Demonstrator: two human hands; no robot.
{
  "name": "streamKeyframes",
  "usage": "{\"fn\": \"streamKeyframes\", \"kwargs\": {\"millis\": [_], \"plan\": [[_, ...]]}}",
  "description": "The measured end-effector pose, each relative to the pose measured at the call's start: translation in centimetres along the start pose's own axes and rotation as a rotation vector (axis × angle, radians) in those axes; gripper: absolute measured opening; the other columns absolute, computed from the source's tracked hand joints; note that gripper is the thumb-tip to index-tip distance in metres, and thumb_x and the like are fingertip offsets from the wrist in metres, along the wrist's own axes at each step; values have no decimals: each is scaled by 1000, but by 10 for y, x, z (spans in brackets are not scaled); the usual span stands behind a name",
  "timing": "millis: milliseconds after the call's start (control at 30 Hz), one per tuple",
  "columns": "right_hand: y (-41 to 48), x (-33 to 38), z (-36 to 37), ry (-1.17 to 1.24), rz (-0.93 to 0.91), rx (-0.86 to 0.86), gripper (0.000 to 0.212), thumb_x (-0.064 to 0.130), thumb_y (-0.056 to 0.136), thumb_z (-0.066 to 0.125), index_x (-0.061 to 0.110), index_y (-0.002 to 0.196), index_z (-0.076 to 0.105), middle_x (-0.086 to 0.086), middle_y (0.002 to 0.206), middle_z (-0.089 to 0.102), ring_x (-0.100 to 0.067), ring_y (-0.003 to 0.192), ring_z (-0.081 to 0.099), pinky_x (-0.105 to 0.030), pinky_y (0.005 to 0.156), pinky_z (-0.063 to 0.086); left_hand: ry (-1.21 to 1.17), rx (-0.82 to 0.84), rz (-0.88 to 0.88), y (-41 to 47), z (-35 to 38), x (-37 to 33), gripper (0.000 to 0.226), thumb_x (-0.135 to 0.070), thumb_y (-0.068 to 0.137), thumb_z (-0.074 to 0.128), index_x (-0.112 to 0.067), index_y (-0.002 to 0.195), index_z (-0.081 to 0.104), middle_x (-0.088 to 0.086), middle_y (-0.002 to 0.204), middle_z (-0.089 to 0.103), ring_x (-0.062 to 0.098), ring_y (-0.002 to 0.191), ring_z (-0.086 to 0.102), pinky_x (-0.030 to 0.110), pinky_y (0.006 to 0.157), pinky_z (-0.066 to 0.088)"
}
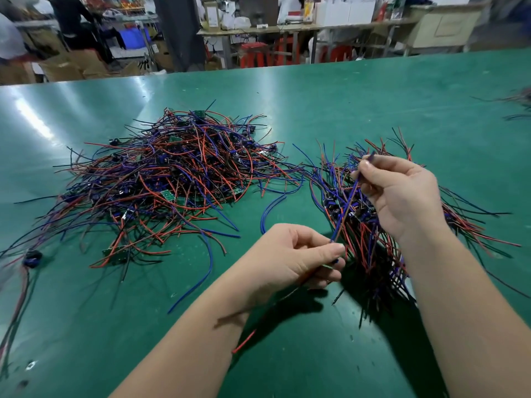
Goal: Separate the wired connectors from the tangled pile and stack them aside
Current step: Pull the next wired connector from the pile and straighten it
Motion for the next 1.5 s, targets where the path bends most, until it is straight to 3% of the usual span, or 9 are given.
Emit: {"fn": "streamKeyframes", "kwargs": {"millis": [267,367,500,800,933,1033,1100,1200,1500], "plan": [[-4,-1,10,-284,-155,-93,13,22,100,41,26,113,39,3,97,49,-22,82,61,-29,66,54,-107,-250,96,3,-29,-14,12,-19,80,69,-9,78,62,3,70,72,9,57,67,18,48,52],[-25,-10,52,-579,-239,229,9,22,93,57,29,96,52,0,98,60,-20,88,61,-43,82,52,-254,-408,136,2,-51,-17,21,-26,71,70,-9,80,62,2,70,72,8,57,67,18,46,51],[-60,-17,91,-845,-435,614,11,18,84,68,21,95,67,6,88,67,-10,82,63,-25,78,50,-300,-505,156,-1,-67,-17,28,-31,66,70,-8,80,64,5,71,71,10,56,65,23,52,55],[-49,12,71,-900,-619,315,23,11,80,73,14,102,73,4,86,66,-2,71,57,-12,76,45,32,-590,238,-10,-80,-39,32,-46,82,60,-15,78,67,1,71,74,15,64,70,25,53,56],[-19,36,27,-1029,-590,7,19,10,80,69,13,98,72,-3,85,71,-14,73,64,-15,76,44,774,-1058,385,-52,-129,-79,11,-31,89,61,-24,91,68,-5,83,71,15,75,64,28,69,47],[3,39,-11,-1179,-461,-158,8,11,81,66,12,89,68,-9,85,70,-24,82,64,-24,76,44,1122,-1139,63,-53,-163,-67,31,-37,87,57,-25,115,64,17,121,60,37,117,48,42,100,38],[14,28,-27,-1324,-315,-145,5,13,80,66,11,84,68,-12,87,70,-26,81,58,-25,71,38,1170,-1107,-245,-53,-181,-48,43,-45,87,56,-28,127,56,23,146,36,39,138,21,49,114,17],[16,20,-29,-1435,-243,-84,10,16,80,67,7,79,72,-13,79,64,-27,78,52,-26,67,31,1198,-1052,-421,-50,-187,-32,48,-48,83,56,-29,127,55,18,140,42,38,135,26,51,115,13],[-10,23,19,-1285,-450,33,14,13,84,60,10,90,72,-10,94,67,-21,89,55,-21,74,30,1020,-1398,34,-80,-190,-70,19,-40,89,56,-28,94,69,6,97,68,34,100,56,45,95,31]]}}
Point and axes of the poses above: each hand's wrist, its own y-axis towards the middle knuckle, its own z-axis out of the palm, x = y × z, the point moved 9 cm from there along y, towards the middle knuckle
